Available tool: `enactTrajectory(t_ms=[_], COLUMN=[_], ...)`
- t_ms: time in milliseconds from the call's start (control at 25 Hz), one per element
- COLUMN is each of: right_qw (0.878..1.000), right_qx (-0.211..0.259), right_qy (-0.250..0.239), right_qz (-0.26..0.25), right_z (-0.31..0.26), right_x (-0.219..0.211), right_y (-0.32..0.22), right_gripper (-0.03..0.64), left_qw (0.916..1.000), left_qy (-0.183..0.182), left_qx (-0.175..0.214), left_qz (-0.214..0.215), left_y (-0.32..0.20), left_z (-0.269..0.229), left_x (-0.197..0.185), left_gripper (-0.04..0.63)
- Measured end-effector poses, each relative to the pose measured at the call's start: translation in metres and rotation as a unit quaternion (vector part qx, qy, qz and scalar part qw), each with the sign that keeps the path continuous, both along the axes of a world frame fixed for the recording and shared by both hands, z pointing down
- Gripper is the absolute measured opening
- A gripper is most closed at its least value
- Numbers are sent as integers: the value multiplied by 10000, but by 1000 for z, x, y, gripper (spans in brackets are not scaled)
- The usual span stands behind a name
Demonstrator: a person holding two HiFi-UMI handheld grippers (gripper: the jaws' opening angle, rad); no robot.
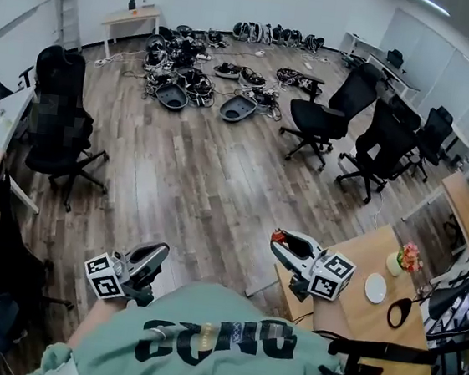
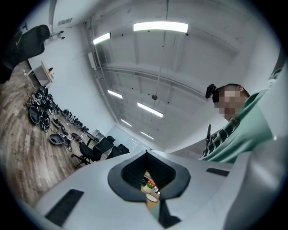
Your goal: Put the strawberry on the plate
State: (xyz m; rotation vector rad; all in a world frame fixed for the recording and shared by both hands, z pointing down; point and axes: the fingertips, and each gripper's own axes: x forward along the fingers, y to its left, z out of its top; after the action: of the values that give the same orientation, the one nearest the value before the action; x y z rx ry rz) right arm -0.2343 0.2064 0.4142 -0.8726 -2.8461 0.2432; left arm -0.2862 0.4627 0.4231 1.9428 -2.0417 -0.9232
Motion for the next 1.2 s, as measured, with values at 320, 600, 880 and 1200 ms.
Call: enactTrajectory(t_ms=[320,600,880,1200], right_qw=[9997,9997,9996,9986], right_qx=[118,42,-261,-348], right_qy=[190,243,27,-339], right_qz=[-113,77,47,190], right_z=[11,13,20,2], right_x=[-104,-173,-263,-327], right_y=[42,-12,-114,-257], right_gripper=[149,149,149,149], left_qw=[9999,9996,9993,9967], left_qy=[46,177,-5,-493], left_qx=[-74,-208,-327,-637], left_qz=[-141,22,-182,-14], left_y=[51,6,-90,-235], left_z=[17,26,7,-23], left_x=[-99,-166,-247,-317], left_gripper=[-8,-8,-8,-8])
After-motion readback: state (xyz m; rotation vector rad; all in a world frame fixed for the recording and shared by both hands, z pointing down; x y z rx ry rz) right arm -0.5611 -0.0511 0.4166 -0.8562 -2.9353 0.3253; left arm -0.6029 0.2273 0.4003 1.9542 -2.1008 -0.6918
